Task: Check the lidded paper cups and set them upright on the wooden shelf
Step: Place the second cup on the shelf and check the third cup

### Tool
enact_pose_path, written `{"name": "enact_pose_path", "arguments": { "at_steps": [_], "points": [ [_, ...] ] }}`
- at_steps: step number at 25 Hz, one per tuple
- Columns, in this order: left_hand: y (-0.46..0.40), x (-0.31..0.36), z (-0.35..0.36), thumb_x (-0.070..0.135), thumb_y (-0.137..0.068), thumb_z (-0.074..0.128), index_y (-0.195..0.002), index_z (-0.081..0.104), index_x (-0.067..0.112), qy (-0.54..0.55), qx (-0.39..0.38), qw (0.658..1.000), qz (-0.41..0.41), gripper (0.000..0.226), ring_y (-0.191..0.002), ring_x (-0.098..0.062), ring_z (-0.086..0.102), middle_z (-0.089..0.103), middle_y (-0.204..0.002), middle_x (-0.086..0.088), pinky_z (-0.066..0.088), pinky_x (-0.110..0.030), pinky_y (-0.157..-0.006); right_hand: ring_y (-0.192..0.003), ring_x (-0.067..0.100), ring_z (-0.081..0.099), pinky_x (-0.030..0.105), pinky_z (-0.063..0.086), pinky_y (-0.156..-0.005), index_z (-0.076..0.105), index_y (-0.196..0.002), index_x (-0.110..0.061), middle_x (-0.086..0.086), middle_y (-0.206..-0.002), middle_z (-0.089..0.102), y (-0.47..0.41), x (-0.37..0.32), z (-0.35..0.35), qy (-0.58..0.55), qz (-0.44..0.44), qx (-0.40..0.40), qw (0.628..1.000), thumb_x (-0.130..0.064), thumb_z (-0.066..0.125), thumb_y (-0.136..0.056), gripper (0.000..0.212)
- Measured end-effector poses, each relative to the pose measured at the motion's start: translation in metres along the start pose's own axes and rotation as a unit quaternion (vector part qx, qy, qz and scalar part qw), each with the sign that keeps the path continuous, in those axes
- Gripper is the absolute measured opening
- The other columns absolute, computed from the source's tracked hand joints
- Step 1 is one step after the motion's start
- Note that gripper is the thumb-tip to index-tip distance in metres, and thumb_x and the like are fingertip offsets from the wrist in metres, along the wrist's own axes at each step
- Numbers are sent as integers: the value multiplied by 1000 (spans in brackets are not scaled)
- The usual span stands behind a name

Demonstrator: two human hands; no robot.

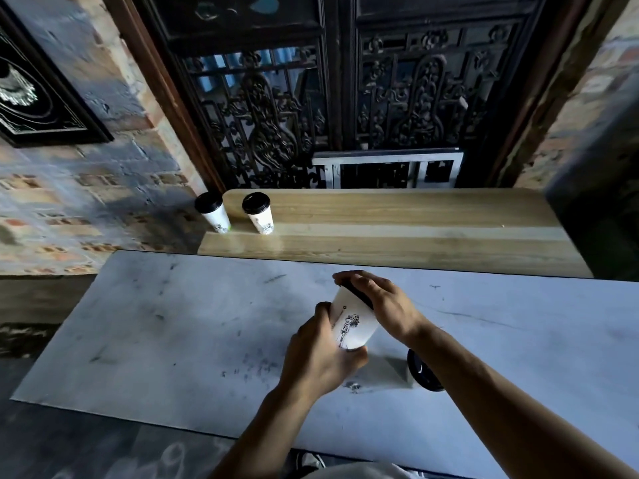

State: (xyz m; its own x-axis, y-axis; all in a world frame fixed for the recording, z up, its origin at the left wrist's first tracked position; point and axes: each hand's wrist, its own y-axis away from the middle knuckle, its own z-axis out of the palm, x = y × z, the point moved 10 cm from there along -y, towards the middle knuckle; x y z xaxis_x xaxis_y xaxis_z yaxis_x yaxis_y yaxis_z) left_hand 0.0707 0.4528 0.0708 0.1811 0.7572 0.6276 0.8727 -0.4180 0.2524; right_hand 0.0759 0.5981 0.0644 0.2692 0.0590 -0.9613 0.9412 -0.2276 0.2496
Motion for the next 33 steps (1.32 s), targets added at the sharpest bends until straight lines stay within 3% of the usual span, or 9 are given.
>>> {"name": "enact_pose_path", "arguments": {
  "at_steps": [5,12,15,18,22,25,27,30,33],
  "points": [
    [0,8,1,45,-68,73,-105,43,28,-13,-26,1000,10,51,-90,-23,67,67,-97,10,58,-36,-75,-109,25,72,40,53,-95,82,-101,-36,-5,-110,80,2,2,-4,-2,18,13,1000,-45,45,-90,39],
    [4,9,0,44,-67,72,-105,43,26,-6,-46,999,7,51,-83,-23,67,67,-92,7,58,-37,-69,-109,24,70,48,53,-99,79,-102,-39,-10,-110,78,3,2,2,48,7,-8,999,-46,42,-91,39],
    [7,8,3,45,-66,73,-105,45,26,20,-60,998,4,52,-81,-22,67,66,-92,7,58,-38,-67,-110,18,71,44,54,-100,78,-107,-38,-10,-114,78,4,2,1,55,11,-19,998,-49,44,-96,38],
    [6,3,10,55,-66,76,-112,50,28,88,-79,993,-13,59,-91,-17,69,69,-101,8,60,-36,-75,-112,16,72,35,52,-102,75,-122,-29,-2,-118,79,7,9,-6,-62,48,10,997,-55,40,-103,48],
    [1,-8,10,76,-74,62,-108,56,29,163,-64,984,-42,59,-100,-16,69,71,-104,6,58,-40,-88,-124,41,66,50,47,-109,69,-128,-12,18,-124,75,10,36,-9,-285,80,95,950,-40,47,-96,48],
    [2,-13,8,77,-90,40,-108,60,25,202,-59,975,-75,58,-99,-16,67,70,-105,1,53,-39,-89,-112,32,71,44,56,-97,72,-127,-16,16,-128,72,17,48,6,-330,106,106,932,-33,49,-100,39],
    [5,-14,5,67,-101,35,-103,64,31,274,-41,956,-95,46,-96,-10,68,71,-103,6,54,-34,-86,-103,30,70,42,55,-88,65,-135,-24,17,-127,70,23,54,15,-355,113,97,923,-34,46,-104,38],
    [9,-19,5,54,-107,33,-100,68,38,337,-3,933,-128,39,-98,-6,70,73,-105,12,57,-31,-85,-112,37,66,53,50,-100,53,-146,-30,21,-132,70,31,62,26,-354,95,68,928,-34,46,-104,42],
    [11,-33,17,56,-105,37,-114,72,31,356,4,919,-169,44,-100,-15,74,77,-109,4,61,-43,-91,-130,43,60,61,43,-113,45,-150,-28,24,-140,64,40,66,39,-359,74,29,930,-37,47,-101,49]
  ]
}}
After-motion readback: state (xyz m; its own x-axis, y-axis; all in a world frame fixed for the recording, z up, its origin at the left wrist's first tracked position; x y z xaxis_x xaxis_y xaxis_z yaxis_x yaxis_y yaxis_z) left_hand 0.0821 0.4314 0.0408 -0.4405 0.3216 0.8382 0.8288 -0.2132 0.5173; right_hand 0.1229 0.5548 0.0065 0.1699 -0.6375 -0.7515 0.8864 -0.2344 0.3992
